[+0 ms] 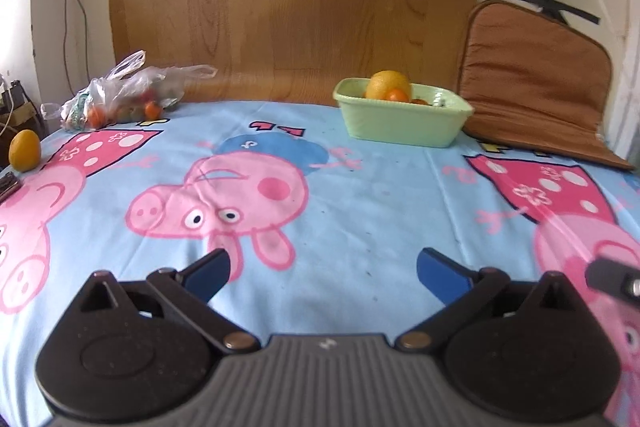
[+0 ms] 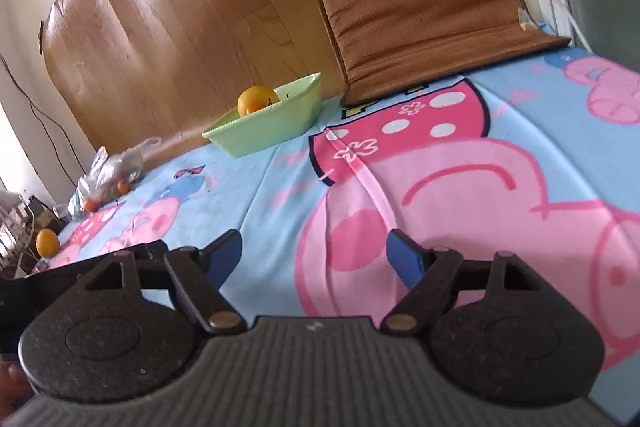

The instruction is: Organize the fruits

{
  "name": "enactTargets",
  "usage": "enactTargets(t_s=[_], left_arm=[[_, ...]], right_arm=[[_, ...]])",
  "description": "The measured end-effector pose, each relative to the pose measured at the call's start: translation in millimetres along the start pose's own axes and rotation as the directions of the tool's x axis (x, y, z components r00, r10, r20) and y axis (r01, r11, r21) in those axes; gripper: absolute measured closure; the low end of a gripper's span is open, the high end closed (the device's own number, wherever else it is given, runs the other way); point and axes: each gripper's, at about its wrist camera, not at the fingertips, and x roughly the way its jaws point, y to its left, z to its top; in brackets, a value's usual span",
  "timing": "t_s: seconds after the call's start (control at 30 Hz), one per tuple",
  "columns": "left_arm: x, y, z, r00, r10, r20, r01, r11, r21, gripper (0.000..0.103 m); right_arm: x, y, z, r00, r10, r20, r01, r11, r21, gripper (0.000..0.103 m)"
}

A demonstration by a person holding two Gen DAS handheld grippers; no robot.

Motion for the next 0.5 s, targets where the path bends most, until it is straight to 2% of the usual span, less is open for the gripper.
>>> enactTargets(t_s=[0.07,0.33,0.5], left_arm=[[-11,-2,-1,1.0,0.004,0.02,-0.005,1.0,0.012,0.0],[-40,-7,-1,0.999,0.0,0.039,-0.002,0.999,0.037,0.0],[-51,-13,-3,0.996,0.071,0.062,-0.077,0.993,0.089,0.0]], right_arm=[[-8,3,3,1.0,0.005,0.019,-0.005,1.0,0.005,0.007],[-18,15,3,1.0,0.02,0.023,-0.019,0.999,-0.027,0.003],[-27,18,2,0.999,0.013,0.033,-0.011,0.999,-0.043,0.003]])
